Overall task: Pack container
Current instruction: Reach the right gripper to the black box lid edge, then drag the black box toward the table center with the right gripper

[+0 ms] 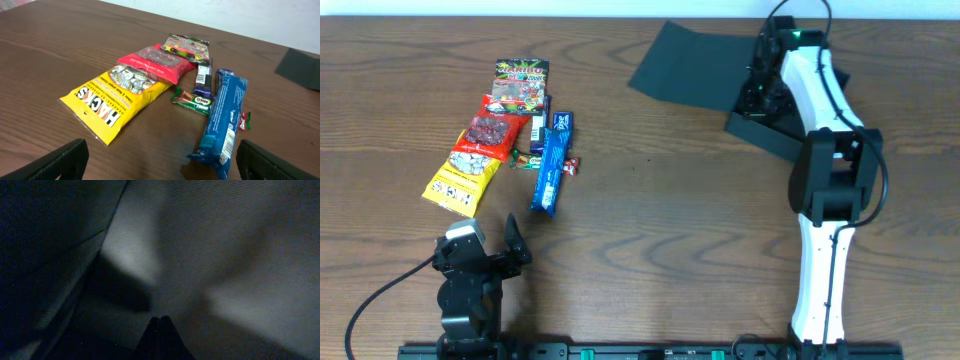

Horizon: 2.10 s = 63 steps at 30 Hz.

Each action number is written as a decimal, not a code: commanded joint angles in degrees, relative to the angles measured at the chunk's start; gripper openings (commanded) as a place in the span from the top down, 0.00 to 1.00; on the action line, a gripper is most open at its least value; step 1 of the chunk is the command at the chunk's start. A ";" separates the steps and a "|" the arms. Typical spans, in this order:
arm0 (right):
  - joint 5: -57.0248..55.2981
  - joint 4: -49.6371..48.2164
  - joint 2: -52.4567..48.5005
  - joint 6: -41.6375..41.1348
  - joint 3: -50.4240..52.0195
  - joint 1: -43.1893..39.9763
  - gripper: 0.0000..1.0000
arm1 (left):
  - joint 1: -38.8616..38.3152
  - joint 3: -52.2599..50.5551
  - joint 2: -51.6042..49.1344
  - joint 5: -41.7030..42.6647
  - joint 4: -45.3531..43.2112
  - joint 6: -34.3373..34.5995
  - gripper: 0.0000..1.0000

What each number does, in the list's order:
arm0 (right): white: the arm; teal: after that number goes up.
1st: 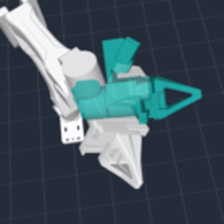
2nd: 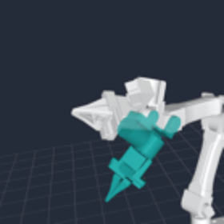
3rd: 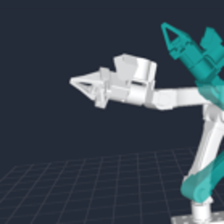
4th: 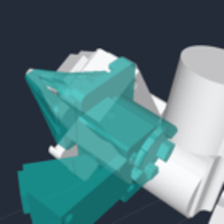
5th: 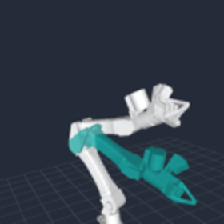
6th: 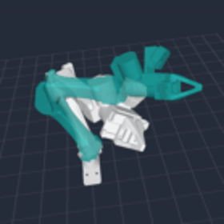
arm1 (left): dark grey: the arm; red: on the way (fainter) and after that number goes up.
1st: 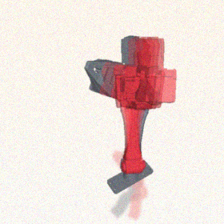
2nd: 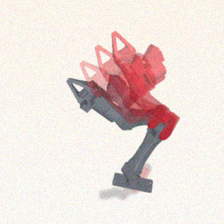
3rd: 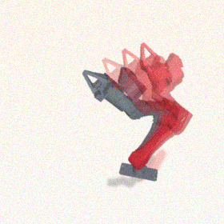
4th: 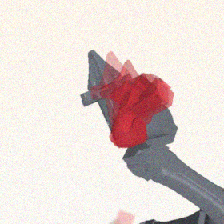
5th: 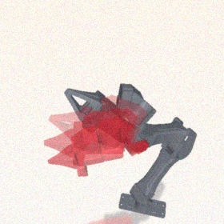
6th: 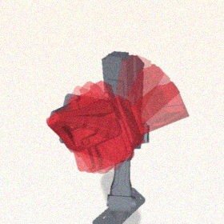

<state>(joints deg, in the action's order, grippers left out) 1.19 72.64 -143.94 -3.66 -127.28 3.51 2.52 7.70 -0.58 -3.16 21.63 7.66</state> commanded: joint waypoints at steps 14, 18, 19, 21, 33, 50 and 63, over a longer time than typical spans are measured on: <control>11.65 1.55 7.52 -0.24 -0.13 16.15 0.99 | 0.17 -1.20 0.33 0.04 0.26 -0.39 0.05; 11.69 1.66 8.13 0.17 -0.17 17.86 0.99 | 0.17 -1.20 0.33 0.04 0.26 -0.39 0.05; 11.69 1.81 8.76 0.90 -0.17 17.90 0.99 | 0.17 -1.20 0.33 0.04 0.28 -0.37 0.04; 11.39 1.97 10.27 2.08 -0.17 17.90 0.99 | 0.17 -1.20 0.33 0.04 0.26 -0.39 0.05; 6.60 10.75 21.57 20.70 0.20 18.18 0.73 | 0.17 -1.20 0.33 0.04 0.26 -0.39 0.05; 1.86 -3.30 21.55 26.45 23.32 21.07 0.57 | 0.17 -1.20 0.33 0.04 0.26 -0.39 0.04; 1.88 -12.72 21.46 12.57 28.81 21.55 0.99 | 0.17 -1.20 0.33 0.04 0.26 -0.39 0.05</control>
<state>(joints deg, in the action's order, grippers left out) 2.96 60.75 -122.15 16.03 -98.61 24.32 2.52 7.70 -0.58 -3.16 21.63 7.66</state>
